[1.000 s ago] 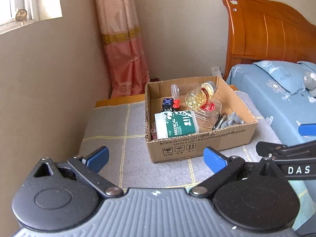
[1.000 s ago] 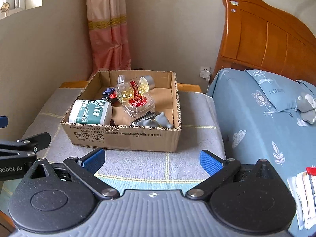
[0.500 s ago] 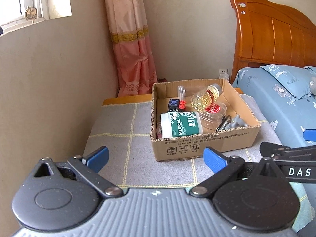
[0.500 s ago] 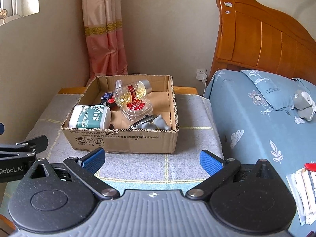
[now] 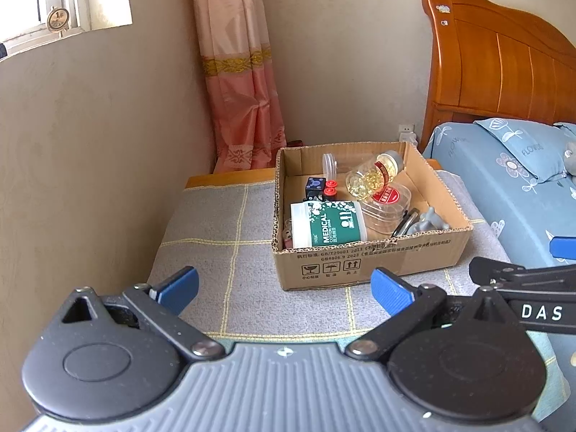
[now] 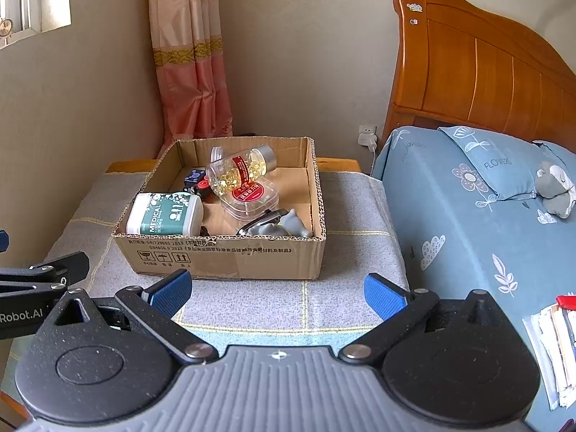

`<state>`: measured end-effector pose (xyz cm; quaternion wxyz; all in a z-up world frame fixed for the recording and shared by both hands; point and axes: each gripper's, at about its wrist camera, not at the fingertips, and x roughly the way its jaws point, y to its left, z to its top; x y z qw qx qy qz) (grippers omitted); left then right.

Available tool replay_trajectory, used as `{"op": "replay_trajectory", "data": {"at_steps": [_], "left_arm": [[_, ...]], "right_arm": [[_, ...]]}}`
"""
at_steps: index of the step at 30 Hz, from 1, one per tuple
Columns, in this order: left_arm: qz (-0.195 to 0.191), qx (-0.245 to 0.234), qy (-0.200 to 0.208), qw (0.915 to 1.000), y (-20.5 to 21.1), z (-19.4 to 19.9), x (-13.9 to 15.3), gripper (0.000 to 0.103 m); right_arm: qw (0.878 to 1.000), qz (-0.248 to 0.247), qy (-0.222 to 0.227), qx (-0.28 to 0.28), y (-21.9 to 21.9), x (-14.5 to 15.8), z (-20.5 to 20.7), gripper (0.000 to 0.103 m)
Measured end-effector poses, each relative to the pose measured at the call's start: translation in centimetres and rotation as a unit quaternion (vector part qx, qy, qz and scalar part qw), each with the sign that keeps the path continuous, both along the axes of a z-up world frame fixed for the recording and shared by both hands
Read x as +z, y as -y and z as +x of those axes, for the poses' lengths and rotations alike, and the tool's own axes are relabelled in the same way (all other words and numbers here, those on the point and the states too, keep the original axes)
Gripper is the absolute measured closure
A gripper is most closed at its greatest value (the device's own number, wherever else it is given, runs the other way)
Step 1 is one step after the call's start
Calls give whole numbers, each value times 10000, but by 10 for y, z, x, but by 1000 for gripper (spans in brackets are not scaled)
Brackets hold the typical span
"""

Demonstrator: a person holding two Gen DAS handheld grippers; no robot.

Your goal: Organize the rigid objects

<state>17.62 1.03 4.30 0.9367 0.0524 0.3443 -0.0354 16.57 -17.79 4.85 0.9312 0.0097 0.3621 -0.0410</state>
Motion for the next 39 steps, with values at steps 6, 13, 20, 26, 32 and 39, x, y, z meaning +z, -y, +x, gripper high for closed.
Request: {"op": "replay_trajectory", "data": {"at_steps": [6, 13, 20, 26, 32, 39], "left_arm": [[-15, 21, 4, 10000, 0, 0, 1, 1], [-35, 30, -21, 10000, -1, 0, 0, 1], [-50, 16, -16, 10000, 0, -1, 0, 1], [-46, 19, -2, 10000, 0, -1, 1, 1], [-43, 25, 0, 10000, 1, 0, 1, 1], [-42, 25, 3, 10000, 1, -1, 1, 1]], "right_arm": [[10000, -4, 19, -6, -1, 1, 0, 0], [10000, -9, 14, -11, -2, 1, 0, 0], [10000, -15, 13, -17, -3, 0, 1, 0], [10000, -13, 29, -10, -1, 0, 2, 0], [10000, -11, 38, -23, -1, 0, 2, 0], [10000, -16, 38, -17, 0, 0, 2, 0]]}}
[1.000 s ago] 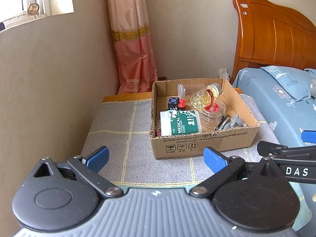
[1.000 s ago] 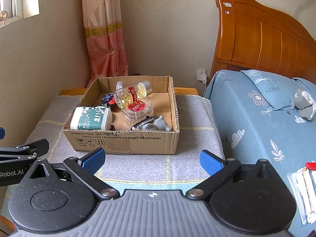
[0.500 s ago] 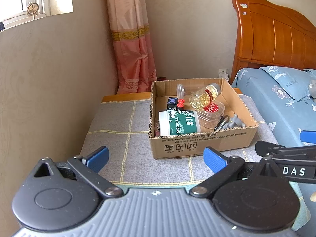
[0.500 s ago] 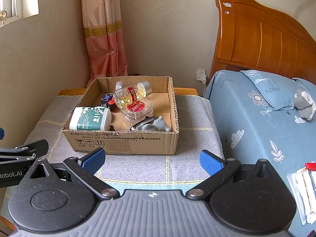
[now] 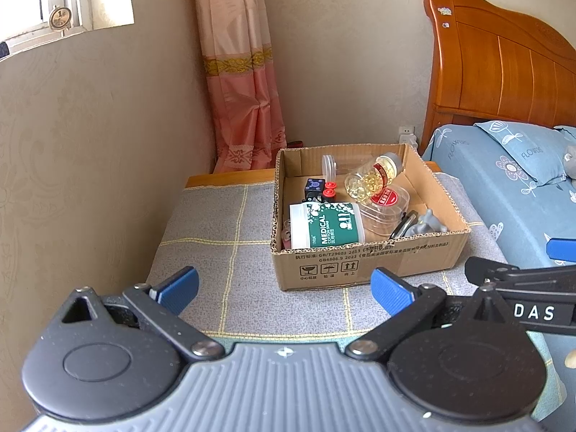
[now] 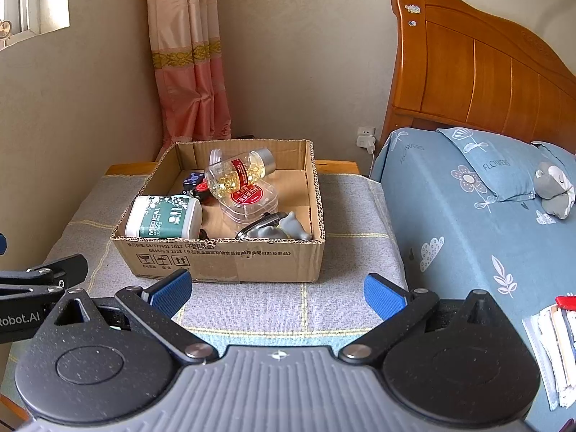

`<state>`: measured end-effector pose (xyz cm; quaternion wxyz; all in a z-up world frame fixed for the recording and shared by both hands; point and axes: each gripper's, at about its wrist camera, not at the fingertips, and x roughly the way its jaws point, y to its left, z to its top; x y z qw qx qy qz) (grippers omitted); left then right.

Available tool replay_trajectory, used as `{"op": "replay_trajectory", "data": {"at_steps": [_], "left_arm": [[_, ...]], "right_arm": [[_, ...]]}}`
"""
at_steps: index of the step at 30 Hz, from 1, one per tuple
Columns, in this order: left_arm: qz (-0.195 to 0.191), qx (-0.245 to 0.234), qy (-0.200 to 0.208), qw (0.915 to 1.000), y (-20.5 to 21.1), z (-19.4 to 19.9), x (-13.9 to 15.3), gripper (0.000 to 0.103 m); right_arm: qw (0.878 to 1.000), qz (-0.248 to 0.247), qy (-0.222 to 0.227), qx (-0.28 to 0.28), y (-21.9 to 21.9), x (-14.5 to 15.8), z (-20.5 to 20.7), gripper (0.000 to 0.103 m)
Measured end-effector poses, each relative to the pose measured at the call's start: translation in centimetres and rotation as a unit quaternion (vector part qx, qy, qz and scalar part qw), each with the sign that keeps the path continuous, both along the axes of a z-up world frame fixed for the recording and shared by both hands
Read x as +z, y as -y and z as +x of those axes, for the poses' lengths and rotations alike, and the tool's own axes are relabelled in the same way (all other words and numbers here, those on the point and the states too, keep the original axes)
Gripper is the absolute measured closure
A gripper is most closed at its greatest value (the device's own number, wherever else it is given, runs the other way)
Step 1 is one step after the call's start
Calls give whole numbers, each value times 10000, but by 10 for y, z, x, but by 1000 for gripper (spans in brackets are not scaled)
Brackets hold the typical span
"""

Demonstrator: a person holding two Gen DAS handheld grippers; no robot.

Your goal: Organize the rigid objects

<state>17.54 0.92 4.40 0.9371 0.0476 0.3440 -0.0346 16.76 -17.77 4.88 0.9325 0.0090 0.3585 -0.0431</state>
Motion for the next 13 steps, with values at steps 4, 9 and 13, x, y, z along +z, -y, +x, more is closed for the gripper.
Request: {"op": "replay_trajectory", "data": {"at_steps": [4, 9, 13], "left_arm": [[-28, -9, -5, 10000, 0, -1, 0, 1], [-30, 7, -7, 10000, 1, -2, 1, 1], [-43, 13, -19, 10000, 2, -3, 1, 1]], "right_arm": [[10000, 6, -4, -7, 0, 0, 0, 0], [10000, 0, -4, -3, 1, 0, 0, 0], [10000, 11, -3, -6, 1, 0, 0, 0]]}}
